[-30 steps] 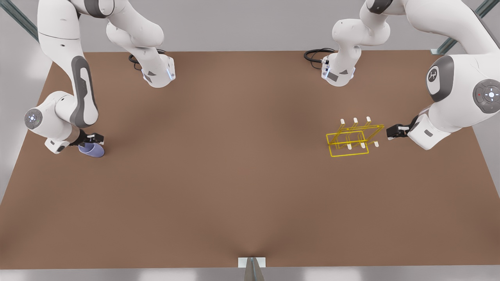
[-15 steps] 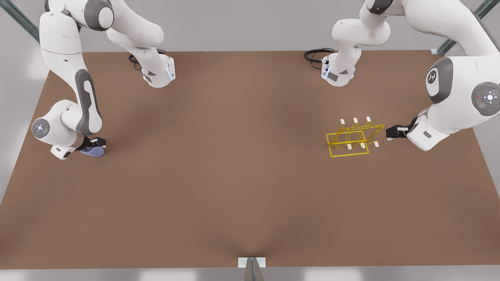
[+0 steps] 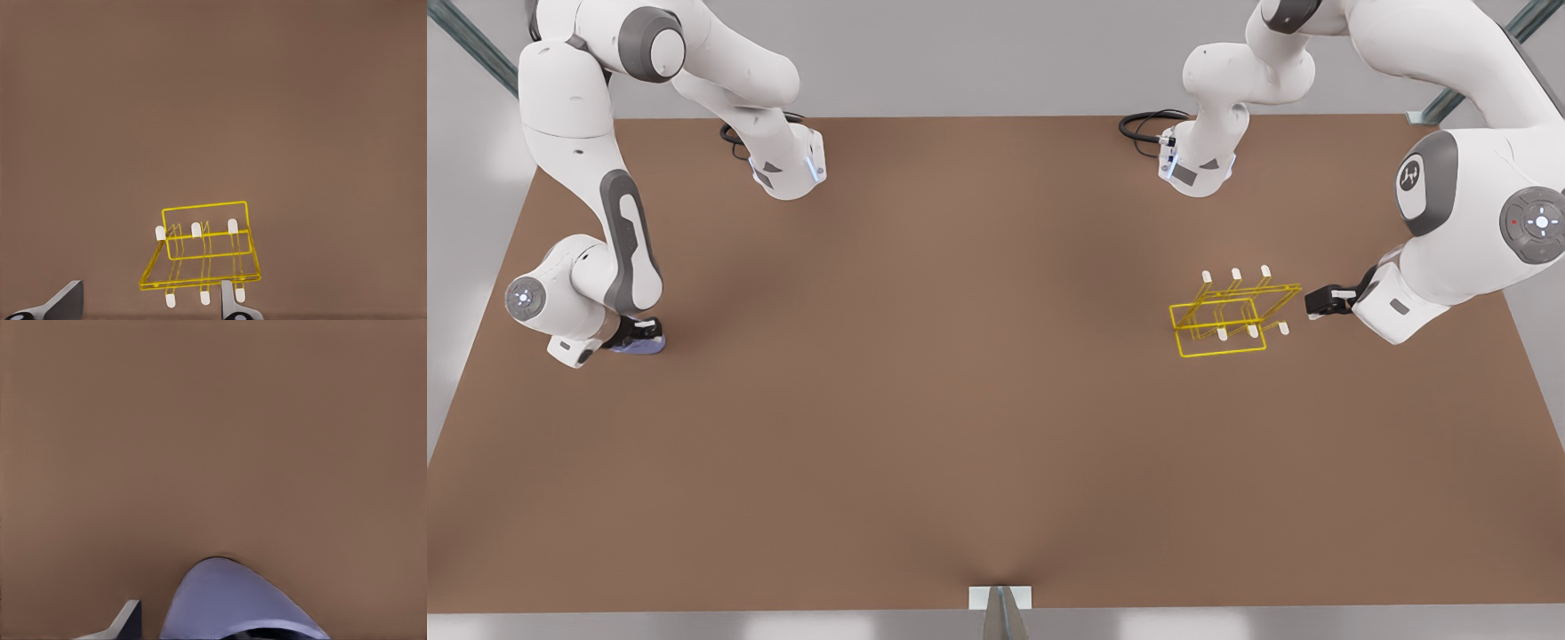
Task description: Place the cup on the cup holder
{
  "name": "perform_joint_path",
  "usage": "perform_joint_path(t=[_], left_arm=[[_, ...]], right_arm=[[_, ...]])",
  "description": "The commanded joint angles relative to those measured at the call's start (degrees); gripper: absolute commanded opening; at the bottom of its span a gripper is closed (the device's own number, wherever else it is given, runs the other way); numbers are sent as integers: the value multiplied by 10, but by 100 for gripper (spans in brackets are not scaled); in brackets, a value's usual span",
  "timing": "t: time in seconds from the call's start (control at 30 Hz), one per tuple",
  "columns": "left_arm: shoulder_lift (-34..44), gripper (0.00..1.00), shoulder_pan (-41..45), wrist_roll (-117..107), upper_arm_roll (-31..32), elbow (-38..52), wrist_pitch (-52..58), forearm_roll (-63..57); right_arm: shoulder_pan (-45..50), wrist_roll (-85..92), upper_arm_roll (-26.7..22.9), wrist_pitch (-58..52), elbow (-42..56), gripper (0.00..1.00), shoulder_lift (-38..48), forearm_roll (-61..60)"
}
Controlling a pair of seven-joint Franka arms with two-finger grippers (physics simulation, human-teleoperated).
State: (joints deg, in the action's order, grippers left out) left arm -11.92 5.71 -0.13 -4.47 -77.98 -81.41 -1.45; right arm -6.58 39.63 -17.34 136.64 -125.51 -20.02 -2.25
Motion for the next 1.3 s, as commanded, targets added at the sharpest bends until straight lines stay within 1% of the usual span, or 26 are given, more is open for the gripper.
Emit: perform_joint_path(t=[0.0, 0.1, 0.27, 0.33, 0.4, 0.5, 0.57, 0.63, 0.67, 0.73, 0.77, 0.8, 0.83, 0.87, 0.93, 1.0, 1.03, 1.07, 1.1, 1.13, 1.2, 1.27], left_arm=[[1, 100, 0, 0, 0, 0, 0, 0], [1, 100, -1, 0, 0, 0, -1, 0], [1, 100, -1, 1, 0, 0, -1, 0], [1, 100, -2, 1, 0, 0, -1, 1], [1, 100, -1, 1, 0, 0, -1, 1], [1, 100, 1, 1, 0, 0, -1, 0], [1, 100, 8, 1, 0, 0, -1, 0], [1, 100, 9, -1, 0, 0, 0, 0], [1, 100, 8, -1, 0, 0, 2, -1], [2, 100, 8, -2, -2, 0, 2, 0], [1, 100, 7, -27, -2, 0, 1, 1], [1, 100, 8, -47, -2, 0, 1, 0], [1, 100, 6, -57, -3, 0, -2, 7], [1, 100, 7, -58, -3, 0, -3, 5], [-1, 100, 17, -97, 0, 0, -6, 2], [1, 100, 22, -94, -1, 0, -28, -15], [30, 100, 21, -97, 0, -32, -41, -12], [34, 100, 20, -101, 0, -38, -35, 29], [35, 100, 24, -98, 2, -53, -23, 36], [36, 100, 26, -96, 2, -52, -24, 33], [35, 100, 26, -88, 2, -53, -24, 33], [35, 100, 27, -79, 1, -74, -26, 31]], right_arm=[[0, -8, 0, -19, 0, 21, 2, 17], [0, -8, 0, -44, 4, 21, 3, 19], [0, -6, 0, -55, 4, 21, 3, 19], [0, -4, 2, -94, 29, 21, 3, 19], [1, 1, 6, -100, 34, 21, 4, 19], [1, 4, 28, -142, 62, 21, 5, 15], [8, 3, 56, -253, 116, 21, 9, -35], [10, 0, 88, -286, 153, 21, 9, -68], [31, -1, 99, -292, 162, 21, 9, -123], [82, -10, 100, -292, 167, 21, 7, -218], [140, -53, 100, -292, 191, 21, 3, -274], [176, -90, 101, -292, 208, 21, 1, -311], [215, -107, 102, -289, 223, 21, -12, -363], [245, -130, 103, -289, 256, 21, -43, -401], [313, -153, 103, -278, 284, 21, -66, -504], [343, -146, 103, -272, 312, 21, -109, -609], [354, -141, 106, -260, 330, 21, -128, -655], [362, -112, 106, -257, 337, 21, -145, -704], [363, -61, 106, -257, 337, 21, -162, -748], [364, -19, 107, -257, 337, 21, -173, -773], [391, 39, 107, -252, 343, 21, -193, -875], [417, 76, 107, -244, 374, 21, -228, -950]])
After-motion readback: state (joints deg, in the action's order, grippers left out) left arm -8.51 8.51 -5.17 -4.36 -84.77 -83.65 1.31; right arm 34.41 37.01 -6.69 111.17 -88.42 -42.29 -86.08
